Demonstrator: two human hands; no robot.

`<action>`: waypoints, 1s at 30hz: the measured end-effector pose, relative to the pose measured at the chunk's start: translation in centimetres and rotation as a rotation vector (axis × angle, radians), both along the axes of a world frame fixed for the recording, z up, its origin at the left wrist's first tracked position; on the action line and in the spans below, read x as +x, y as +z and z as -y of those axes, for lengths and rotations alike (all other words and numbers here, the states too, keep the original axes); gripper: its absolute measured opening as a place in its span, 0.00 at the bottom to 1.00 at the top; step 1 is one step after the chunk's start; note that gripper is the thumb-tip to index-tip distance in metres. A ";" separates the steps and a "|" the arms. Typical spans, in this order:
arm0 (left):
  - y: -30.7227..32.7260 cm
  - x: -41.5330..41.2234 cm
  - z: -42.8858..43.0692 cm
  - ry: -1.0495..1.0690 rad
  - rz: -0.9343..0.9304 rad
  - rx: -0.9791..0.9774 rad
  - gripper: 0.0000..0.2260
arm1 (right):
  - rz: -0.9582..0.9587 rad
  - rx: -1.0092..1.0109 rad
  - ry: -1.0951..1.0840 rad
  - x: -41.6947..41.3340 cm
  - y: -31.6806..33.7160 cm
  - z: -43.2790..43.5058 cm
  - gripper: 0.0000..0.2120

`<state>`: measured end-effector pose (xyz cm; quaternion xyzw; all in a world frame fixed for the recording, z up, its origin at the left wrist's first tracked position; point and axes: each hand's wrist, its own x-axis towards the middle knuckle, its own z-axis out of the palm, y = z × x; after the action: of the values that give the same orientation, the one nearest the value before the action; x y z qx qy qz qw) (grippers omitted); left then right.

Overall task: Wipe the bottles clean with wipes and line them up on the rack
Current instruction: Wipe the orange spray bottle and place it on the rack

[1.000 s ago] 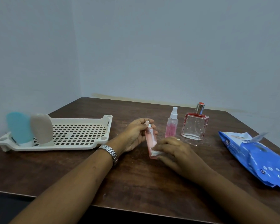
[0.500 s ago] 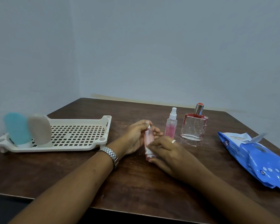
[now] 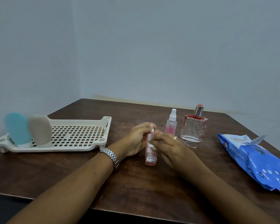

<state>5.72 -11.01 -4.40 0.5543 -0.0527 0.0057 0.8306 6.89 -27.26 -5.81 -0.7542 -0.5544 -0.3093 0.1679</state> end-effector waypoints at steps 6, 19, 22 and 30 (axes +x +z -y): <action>-0.3 0.4 0.5 -0.016 0.042 0.033 0.11 | -0.053 0.078 -0.108 0.4 0.3 -0.5 0.18; 0.2 -0.1 -0.1 -0.006 0.051 -0.011 0.11 | -0.049 -0.089 0.081 -1.2 0.3 0.4 0.20; 0.2 -0.3 0.2 -0.054 0.027 0.004 0.13 | -0.082 0.086 -0.024 -0.2 0.0 -0.1 0.14; 0.7 -1.3 2.1 -0.019 0.040 -0.010 0.07 | -0.285 0.390 -0.058 -0.8 0.4 0.3 0.10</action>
<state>4.45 -13.09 -3.72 0.5493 -0.0747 0.0093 0.8322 6.06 -27.53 -5.38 -0.7591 -0.4329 -0.3058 0.3780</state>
